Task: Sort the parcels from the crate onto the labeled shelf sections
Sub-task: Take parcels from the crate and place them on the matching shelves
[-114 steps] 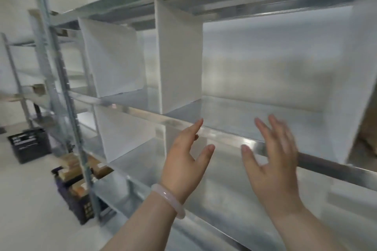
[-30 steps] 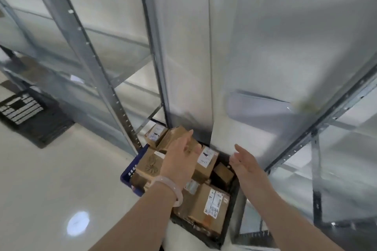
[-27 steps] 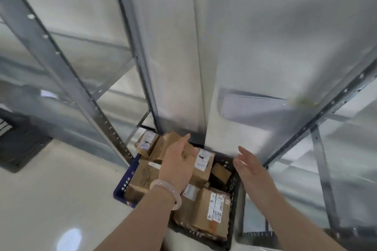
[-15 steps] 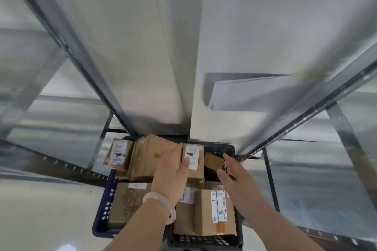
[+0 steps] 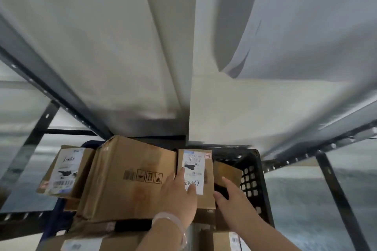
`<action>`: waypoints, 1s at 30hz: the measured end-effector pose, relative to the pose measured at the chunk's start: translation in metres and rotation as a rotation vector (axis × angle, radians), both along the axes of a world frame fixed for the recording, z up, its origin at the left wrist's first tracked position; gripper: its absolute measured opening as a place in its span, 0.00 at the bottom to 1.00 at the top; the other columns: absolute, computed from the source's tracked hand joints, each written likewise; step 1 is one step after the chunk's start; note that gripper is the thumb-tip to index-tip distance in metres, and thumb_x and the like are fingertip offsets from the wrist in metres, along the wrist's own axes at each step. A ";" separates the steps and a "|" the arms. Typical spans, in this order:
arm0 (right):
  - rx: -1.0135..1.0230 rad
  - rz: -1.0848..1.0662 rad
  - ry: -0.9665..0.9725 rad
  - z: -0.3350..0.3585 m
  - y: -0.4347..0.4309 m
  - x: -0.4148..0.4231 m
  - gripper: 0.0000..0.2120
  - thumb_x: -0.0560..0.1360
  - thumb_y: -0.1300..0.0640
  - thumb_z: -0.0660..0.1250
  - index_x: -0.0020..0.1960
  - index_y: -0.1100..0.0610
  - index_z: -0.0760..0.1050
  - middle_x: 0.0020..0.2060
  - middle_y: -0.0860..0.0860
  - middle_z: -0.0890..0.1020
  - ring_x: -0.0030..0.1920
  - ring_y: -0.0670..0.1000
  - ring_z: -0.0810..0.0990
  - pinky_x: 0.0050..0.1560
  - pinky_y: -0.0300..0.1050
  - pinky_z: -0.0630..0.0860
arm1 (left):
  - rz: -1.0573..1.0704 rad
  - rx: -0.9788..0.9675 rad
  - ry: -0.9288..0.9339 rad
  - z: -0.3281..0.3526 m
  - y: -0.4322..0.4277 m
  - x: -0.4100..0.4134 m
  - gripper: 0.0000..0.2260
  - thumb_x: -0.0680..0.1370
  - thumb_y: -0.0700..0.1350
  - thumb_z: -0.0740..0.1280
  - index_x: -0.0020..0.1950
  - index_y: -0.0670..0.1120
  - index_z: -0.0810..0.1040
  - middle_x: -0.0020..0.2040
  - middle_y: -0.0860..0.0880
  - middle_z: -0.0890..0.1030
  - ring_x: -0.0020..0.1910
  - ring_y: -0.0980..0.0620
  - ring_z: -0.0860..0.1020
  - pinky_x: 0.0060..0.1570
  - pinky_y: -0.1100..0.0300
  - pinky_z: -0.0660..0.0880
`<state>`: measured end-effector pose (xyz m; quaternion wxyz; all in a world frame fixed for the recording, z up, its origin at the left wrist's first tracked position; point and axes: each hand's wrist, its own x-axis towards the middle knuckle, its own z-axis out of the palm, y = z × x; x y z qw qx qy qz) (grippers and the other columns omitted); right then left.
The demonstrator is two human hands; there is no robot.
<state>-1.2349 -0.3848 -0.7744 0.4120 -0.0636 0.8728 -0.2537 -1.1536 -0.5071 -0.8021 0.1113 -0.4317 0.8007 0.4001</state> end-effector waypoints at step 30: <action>-0.527 -0.325 0.115 0.353 0.071 0.058 0.16 0.80 0.51 0.63 0.66 0.41 0.68 0.54 0.44 0.78 0.49 0.45 0.78 0.44 0.41 0.75 | 0.272 0.143 0.530 0.396 0.067 0.055 0.23 0.79 0.46 0.66 0.70 0.61 0.64 0.60 0.57 0.78 0.57 0.54 0.79 0.56 0.55 0.79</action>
